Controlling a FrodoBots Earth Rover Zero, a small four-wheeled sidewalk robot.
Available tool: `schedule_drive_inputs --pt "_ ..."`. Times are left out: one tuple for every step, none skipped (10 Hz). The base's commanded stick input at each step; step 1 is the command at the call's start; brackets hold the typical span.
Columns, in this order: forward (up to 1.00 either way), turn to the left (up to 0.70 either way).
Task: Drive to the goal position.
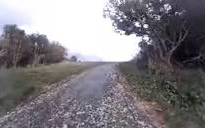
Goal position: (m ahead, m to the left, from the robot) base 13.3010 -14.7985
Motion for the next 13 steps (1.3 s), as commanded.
schedule_drive_inputs --pt "0.60 0.00" --pt "0.60 0.00" --pt "0.60 0.00" --pt "0.60 0.00" --pt "0.60 0.00" --pt "0.60 0.00" --pt "0.60 0.00" --pt "0.60 0.00" --pt "0.60 0.00" --pt "0.60 0.00" --pt "0.60 0.00" --pt "0.60 0.00" --pt "0.60 0.00"
